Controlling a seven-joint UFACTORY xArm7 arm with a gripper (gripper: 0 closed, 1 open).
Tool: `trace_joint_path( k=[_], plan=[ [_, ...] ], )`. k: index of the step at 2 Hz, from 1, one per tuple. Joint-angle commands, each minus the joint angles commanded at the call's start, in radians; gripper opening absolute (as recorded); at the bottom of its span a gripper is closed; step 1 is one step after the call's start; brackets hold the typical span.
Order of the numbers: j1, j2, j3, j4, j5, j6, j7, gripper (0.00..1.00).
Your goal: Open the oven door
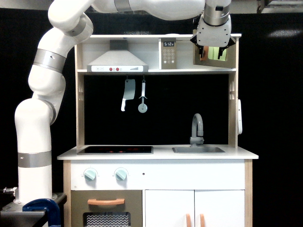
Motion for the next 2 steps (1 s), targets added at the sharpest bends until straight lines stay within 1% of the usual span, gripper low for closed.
trace_joint_path(
  k=[1,2],
  plan=[
    [-0.036,-0.073,0.015,-0.134,-0.032,-0.007,-0.072,1.0],
    [-0.106,-0.233,0.002,-0.444,-0.104,-0.016,-0.253,1.0]
  ],
)
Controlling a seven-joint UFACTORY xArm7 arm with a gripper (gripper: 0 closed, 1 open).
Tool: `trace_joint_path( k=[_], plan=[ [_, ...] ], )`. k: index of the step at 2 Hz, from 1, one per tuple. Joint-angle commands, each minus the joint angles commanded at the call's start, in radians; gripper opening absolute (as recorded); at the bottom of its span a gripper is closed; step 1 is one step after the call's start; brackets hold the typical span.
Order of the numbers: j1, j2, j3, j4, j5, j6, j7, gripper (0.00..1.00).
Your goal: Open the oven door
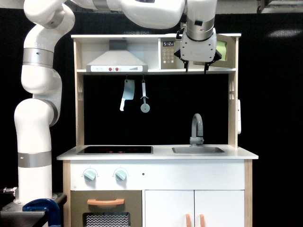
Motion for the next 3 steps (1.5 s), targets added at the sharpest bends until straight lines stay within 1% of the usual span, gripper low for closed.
trace_joint_path(
  k=[1,2,3],
  plan=[
    [-0.066,-0.101,-0.039,-0.243,-0.073,-0.007,-0.174,1.0],
    [-0.059,-0.134,-0.021,-0.353,-0.074,-0.076,-0.222,1.0],
    [-0.05,-0.14,-0.007,-0.368,-0.065,-0.098,-0.216,1.0]
  ],
)
